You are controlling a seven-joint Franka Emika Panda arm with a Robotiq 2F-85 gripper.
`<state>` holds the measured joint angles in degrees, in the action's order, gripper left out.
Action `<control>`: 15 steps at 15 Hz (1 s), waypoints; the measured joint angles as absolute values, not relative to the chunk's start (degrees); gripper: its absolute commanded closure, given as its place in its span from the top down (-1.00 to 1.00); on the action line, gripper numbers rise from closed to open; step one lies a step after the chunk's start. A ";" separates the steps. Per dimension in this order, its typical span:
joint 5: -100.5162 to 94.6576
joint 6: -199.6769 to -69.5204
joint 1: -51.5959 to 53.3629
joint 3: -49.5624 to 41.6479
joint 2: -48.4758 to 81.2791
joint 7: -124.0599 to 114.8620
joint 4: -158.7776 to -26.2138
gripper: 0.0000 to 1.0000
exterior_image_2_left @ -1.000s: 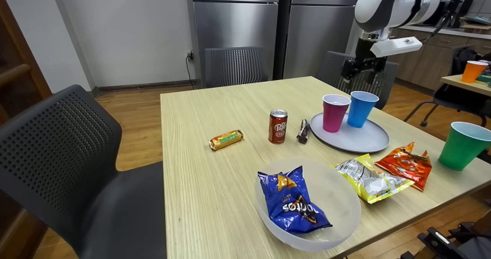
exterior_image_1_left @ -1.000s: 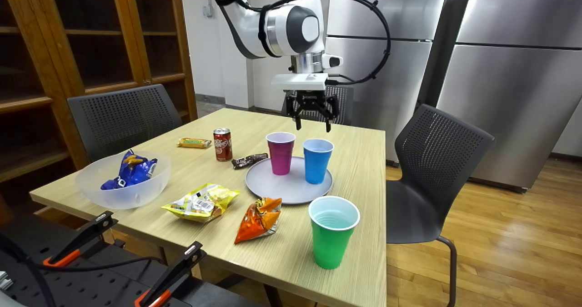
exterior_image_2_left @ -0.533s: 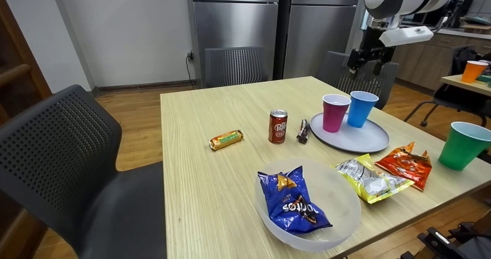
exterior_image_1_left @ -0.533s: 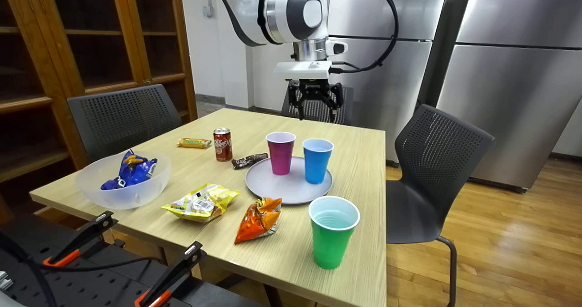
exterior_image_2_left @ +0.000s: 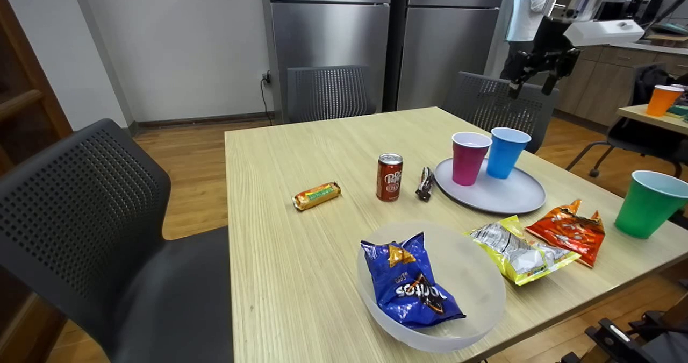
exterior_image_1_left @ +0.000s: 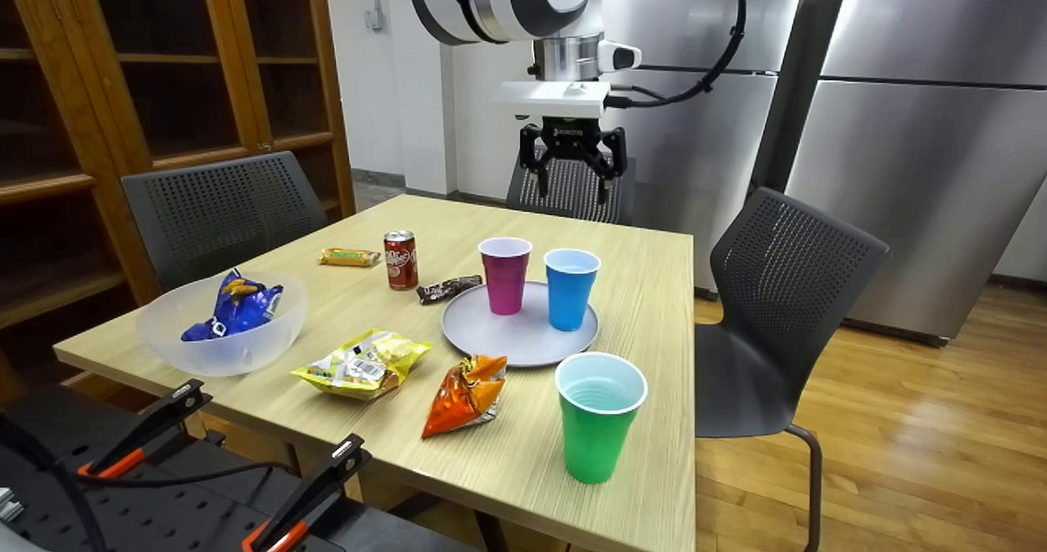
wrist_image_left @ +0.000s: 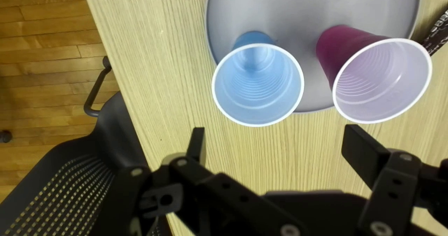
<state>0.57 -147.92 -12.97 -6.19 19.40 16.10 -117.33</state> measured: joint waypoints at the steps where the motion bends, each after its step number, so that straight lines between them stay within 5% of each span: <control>1: 1.20 -147.92 -13.40 -6.19 18.33 16.80 -118.29 1.00; 15: 7.11 -147.85 -17.37 -9.59 10.64 21.67 -128.95 1.00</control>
<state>7.11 -147.85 -17.37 -9.59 10.64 21.67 -128.95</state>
